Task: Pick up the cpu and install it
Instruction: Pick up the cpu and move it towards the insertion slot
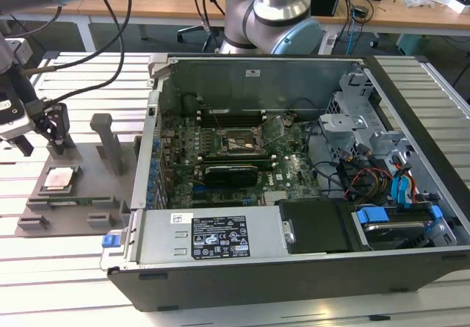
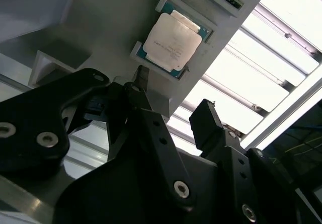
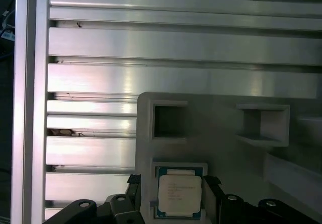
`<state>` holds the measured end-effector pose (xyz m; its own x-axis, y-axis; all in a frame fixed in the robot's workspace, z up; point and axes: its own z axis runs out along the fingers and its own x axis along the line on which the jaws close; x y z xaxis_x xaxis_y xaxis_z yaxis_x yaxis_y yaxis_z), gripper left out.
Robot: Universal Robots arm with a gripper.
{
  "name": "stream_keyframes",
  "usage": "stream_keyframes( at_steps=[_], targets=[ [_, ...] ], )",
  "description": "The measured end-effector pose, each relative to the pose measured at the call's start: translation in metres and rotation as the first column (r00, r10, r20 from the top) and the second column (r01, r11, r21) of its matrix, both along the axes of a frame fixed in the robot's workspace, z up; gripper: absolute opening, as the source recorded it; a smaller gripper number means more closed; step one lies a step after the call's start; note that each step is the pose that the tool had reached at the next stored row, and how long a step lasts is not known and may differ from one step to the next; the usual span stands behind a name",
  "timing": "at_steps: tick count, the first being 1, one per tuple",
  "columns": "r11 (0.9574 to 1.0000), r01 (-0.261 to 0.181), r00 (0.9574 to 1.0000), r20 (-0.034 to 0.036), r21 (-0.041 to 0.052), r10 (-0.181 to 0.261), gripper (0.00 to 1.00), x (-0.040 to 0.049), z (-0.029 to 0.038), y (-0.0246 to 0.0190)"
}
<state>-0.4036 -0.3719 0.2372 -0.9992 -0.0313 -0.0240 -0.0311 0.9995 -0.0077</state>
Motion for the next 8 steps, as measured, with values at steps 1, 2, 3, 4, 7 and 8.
stream_keyframes(
  at_steps=[1,2,3,4,7,8],
  targets=[
    [1.0,0.0,1.0,0.0,0.0,0.0,0.6,0.0,-0.0023,0.0],
    [1.0,0.0,1.0,0.0001,0.0001,0.0,0.6,-0.0001,-0.0042,-0.0002],
    [1.0,0.0,1.0,0.0,0.0001,0.0,0.6,0.0,-0.0056,-0.0007],
    [1.0,0.0,1.0,0.0,0.0,0.0,0.6,0.0,-0.0072,-0.0023],
    [1.0,0.0,1.0,-0.0001,0.0,0.0,0.6,0.0008,-0.0107,-0.0123],
    [1.0,0.0,1.0,0.0,0.0,0.0,0.6,0.0015,-0.0115,-0.0148]
  ],
)
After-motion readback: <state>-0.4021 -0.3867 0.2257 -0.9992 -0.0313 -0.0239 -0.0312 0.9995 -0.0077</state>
